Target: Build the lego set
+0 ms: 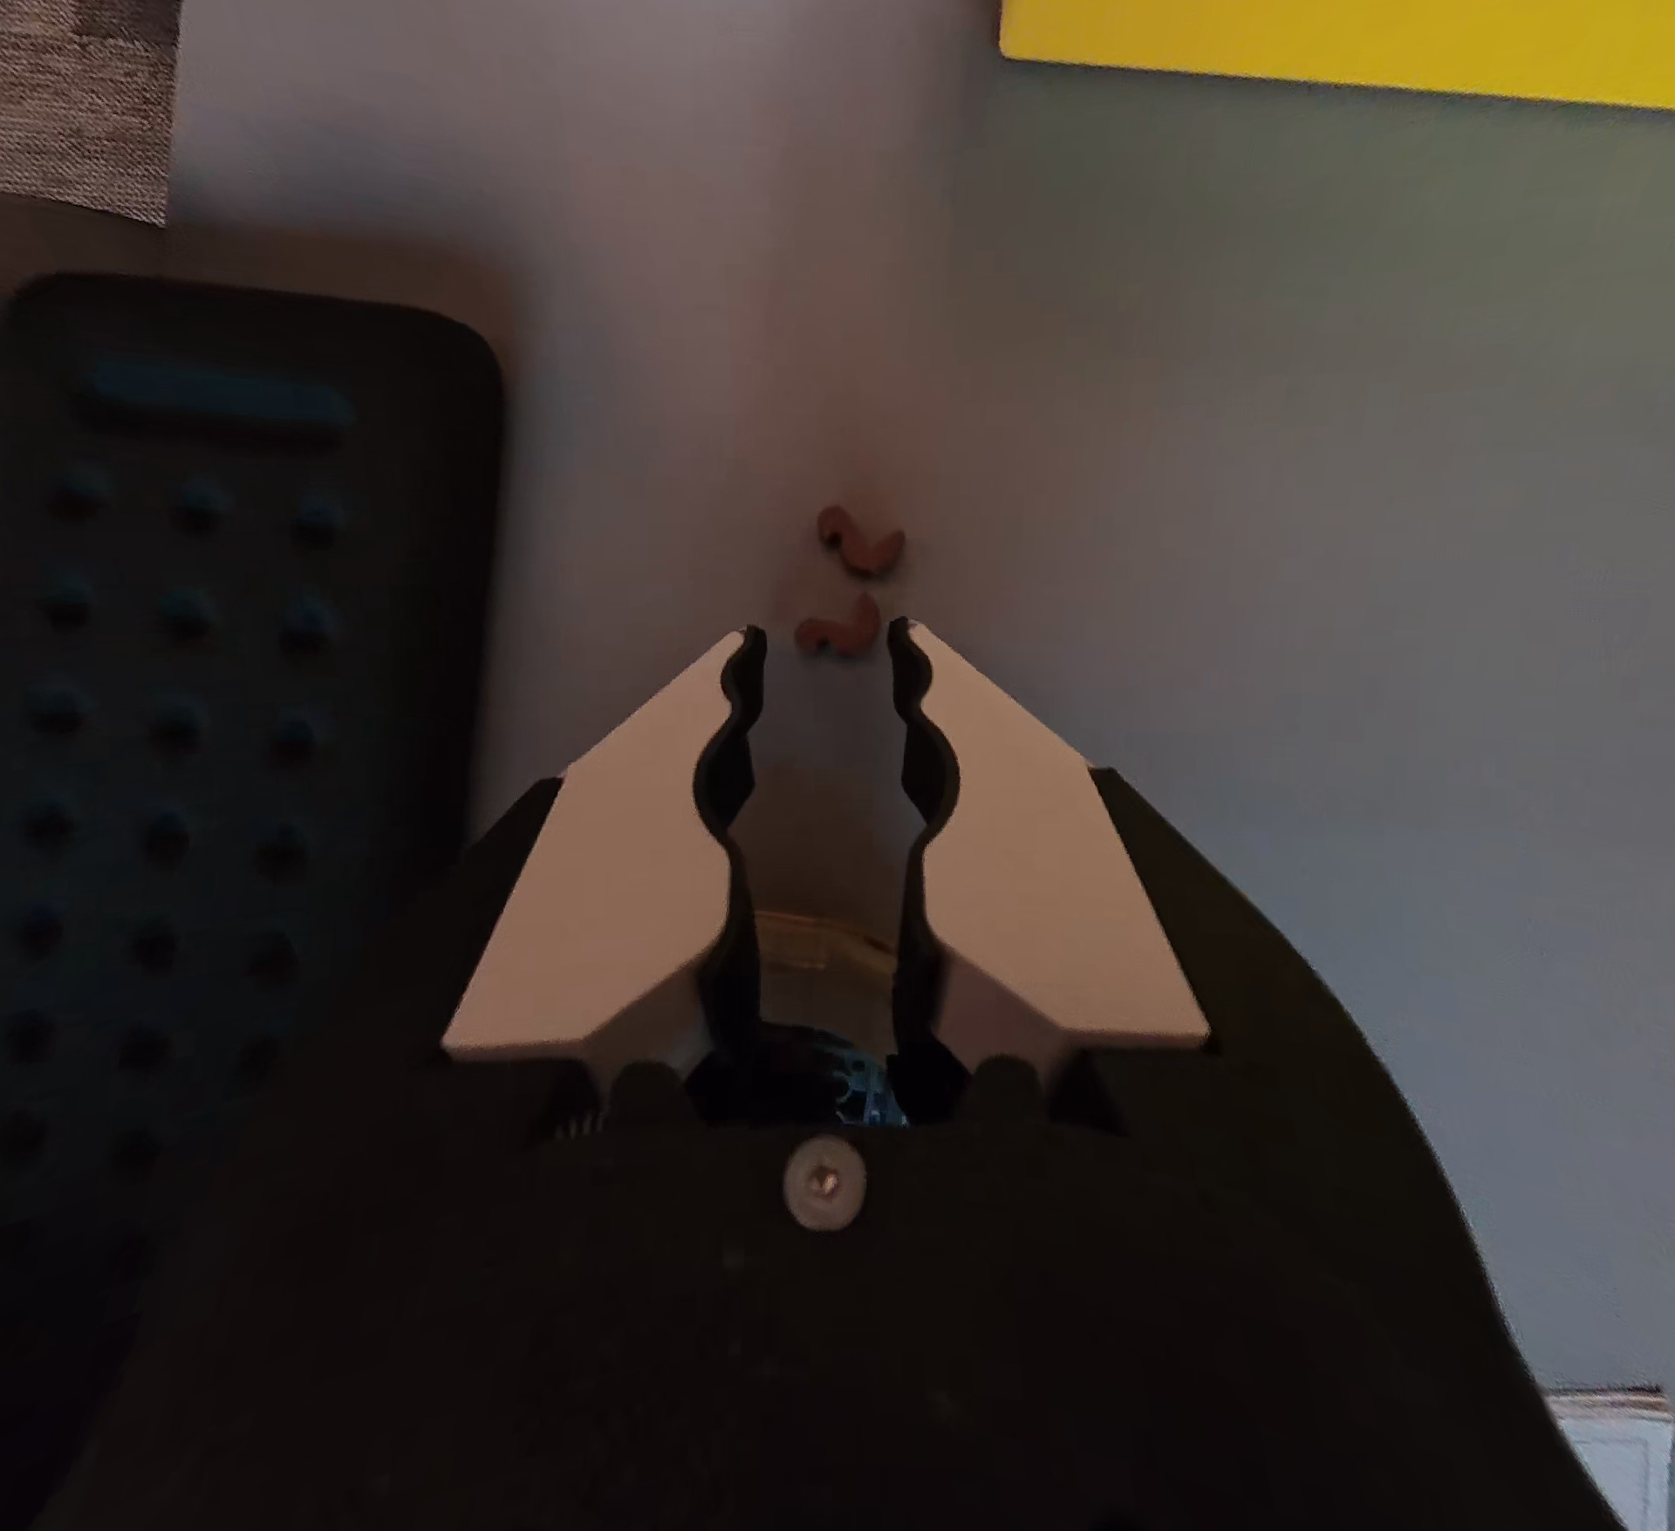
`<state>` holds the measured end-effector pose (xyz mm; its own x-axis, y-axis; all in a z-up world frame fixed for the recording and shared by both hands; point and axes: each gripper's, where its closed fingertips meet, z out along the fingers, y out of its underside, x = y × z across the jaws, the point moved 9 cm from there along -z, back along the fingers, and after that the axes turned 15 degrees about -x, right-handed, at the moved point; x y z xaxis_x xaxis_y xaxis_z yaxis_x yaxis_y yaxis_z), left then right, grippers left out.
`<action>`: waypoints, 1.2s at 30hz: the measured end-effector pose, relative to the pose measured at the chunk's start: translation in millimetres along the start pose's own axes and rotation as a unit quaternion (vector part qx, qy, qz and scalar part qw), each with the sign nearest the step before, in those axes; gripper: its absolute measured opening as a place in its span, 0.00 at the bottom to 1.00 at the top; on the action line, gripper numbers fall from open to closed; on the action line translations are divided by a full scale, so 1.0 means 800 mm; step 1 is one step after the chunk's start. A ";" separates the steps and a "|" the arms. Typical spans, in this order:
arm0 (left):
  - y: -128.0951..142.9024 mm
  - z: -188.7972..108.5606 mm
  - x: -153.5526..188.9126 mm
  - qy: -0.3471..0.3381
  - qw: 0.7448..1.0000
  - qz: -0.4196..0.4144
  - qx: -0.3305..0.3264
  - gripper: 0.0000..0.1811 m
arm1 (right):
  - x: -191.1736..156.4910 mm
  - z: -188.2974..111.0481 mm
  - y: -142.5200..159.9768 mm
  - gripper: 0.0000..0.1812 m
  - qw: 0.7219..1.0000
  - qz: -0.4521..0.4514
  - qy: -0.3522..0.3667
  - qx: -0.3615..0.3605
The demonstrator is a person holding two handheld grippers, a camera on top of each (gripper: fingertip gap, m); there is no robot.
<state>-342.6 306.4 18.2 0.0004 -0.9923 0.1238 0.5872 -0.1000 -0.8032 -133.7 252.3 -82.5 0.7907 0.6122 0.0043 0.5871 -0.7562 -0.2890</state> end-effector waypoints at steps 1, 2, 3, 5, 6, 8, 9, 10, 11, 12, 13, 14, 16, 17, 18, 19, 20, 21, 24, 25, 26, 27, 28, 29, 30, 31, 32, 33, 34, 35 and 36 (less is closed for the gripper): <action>0.001 0.001 -0.001 0.000 1.000 -0.001 -0.002 0.08 | 0.001 0.000 0.000 0.14 1.000 -0.005 0.009 0.001; 0.003 0.001 -0.002 0.000 1.000 -0.002 -0.004 0.08 | 0.001 0.000 0.000 0.12 1.000 -0.010 0.013 0.004; 0.005 0.001 -0.002 0.000 1.000 -0.004 -0.005 0.08 | 0.001 0.000 0.000 0.10 1.000 -0.012 0.011 0.006; 0.007 0.002 -0.003 -0.001 1.000 -0.005 -0.008 0.08 | 0.002 0.000 0.001 0.08 1.000 -0.012 0.006 0.009; 0.009 0.002 -0.003 0.000 1.000 -0.005 -0.011 0.08 | 0.001 -0.001 0.002 0.05 1.000 -0.015 0.006 0.008; 0.011 0.004 -0.003 0.003 1.000 -0.004 -0.017 0.08 | 0.002 -0.006 0.003 0.00 0.999 -0.019 0.024 0.011; 0.013 0.004 -0.003 0.003 1.000 -0.003 -0.020 0.08 | 0.002 -0.010 0.002 0.00 0.999 -0.022 0.025 0.016; 0.014 0.005 -0.003 0.003 1.000 -0.004 -0.022 0.08 | 0.001 -0.013 0.002 0.02 0.999 -0.026 0.020 0.021; 0.015 0.005 -0.004 0.002 1.000 -0.006 -0.023 0.08 | 0.003 -0.013 0.002 0.11 0.999 -0.026 0.016 0.019; 0.016 0.005 -0.005 0.001 1.000 -0.009 -0.022 0.08 | 0.007 -0.013 0.003 0.15 1.000 -0.018 0.014 0.005; 0.016 0.005 -0.005 0.001 1.000 -0.011 -0.021 0.08 | 0.011 -0.012 0.003 0.15 1.000 -0.017 0.012 -0.001; 0.016 0.005 -0.005 0.003 1.000 -0.012 -0.022 0.08 | 0.015 -0.011 0.002 0.15 1.000 -0.029 0.007 0.003; 0.016 0.005 -0.004 0.003 1.000 -0.011 -0.023 0.08 | 0.019 -0.009 0.001 0.15 0.997 -0.077 -0.004 0.013; 0.016 0.005 -0.003 0.004 1.000 -0.009 -0.024 0.08 | 0.021 -0.006 0.001 0.17 0.995 -0.098 -0.010 0.010; 0.016 0.005 -0.002 0.004 1.000 -0.007 -0.025 0.08 | 0.021 -0.004 0.001 0.17 0.993 -0.114 -0.016 0.003; 0.016 0.005 -0.002 0.004 1.000 -0.006 -0.025 0.08 | 0.023 -0.002 0.001 0.17 0.993 -0.120 -0.010 -0.007; 0.016 0.004 -0.002 0.003 1.000 -0.006 -0.026 0.08 | 0.025 0.000 0.000 0.17 0.993 -0.118 -0.006 -0.014; 0.016 0.004 -0.002 0.002 1.000 -0.006 -0.026 0.08 | 0.025 0.001 -0.001 0.17 0.994 -0.112 -0.011 -0.015; 0.016 0.004 -0.006 0.001 1.000 -0.010 -0.024 0.08 | 0.026 0.004 -0.002 0.16 0.995 -0.095 -0.018 -0.010; 0.017 0.004 -0.006 0.002 1.000 -0.011 -0.024 0.08 | 0.026 0.004 -0.002 0.14 0.996 -0.089 -0.024 -0.007; 0.018 0.005 -0.006 0.002 1.000 -0.011 -0.025 0.08 | 0.026 0.005 -0.002 0.12 0.996 -0.085 -0.029 -0.005; 0.018 0.005 -0.007 0.002 1.000 -0.011 -0.026 0.08 | 0.027 0.005 -0.002 0.12 0.996 -0.084 -0.032 -0.003; 0.020 0.005 -0.007 0.003 1.000 -0.012 -0.027 0.08 | 0.028 0.006 -0.002 0.12 0.996 -0.084 -0.032 -0.001; 0.021 0.006 -0.007 0.004 1.000 -0.013 -0.028 0.08 | 0.028 0.007 -0.002 0.12 0.996 -0.086 -0.032 -0.001; 0.021 0.006 -0.007 0.005 0.999 -0.015 -0.029 0.08 | 0.028 0.008 -0.001 0.12 0.996 -0.088 -0.033 -0.002; 0.022 0.006 -0.007 0.004 0.999 -0.016 -0.030 0.08 | 0.028 0.008 -0.001 0.12 0.995 -0.088 -0.037 0.000; 0.022 0.006 -0.007 0.004 0.999 -0.017 -0.029 0.08 | 0.029 0.008 -0.001 0.12 0.995 -0.087 -0.040 0.001; 0.021 0.006 -0.007 0.004 0.999 -0.016 -0.029 0.08 | 0.029 0.008 -0.001 0.12 0.995 -0.086 -0.042 0.002; 0.020 0.006 -0.006 0.005 0.999 -0.015 -0.029 0.08 | 0.030 0.008 0.000 0.13 0.996 -0.084 -0.043 0.003; 0.019 0.006 -0.006 0.005 1.000 -0.013 -0.028 0.08 | 0.031 0.008 0.000 0.13 0.996 -0.083 -0.042 0.004; 0.019 0.006 -0.005 0.005 1.000 -0.012 -0.028 0.08 | 0.031 0.008 0.001 0.13 0.996 -0.084 -0.041 0.006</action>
<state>-330.2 309.5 8.1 -0.0218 -0.9902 0.1377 0.5408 -0.1276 -0.8314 -114.8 268.4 -88.8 0.6638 0.7475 -0.0247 0.7080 -0.6386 -0.3014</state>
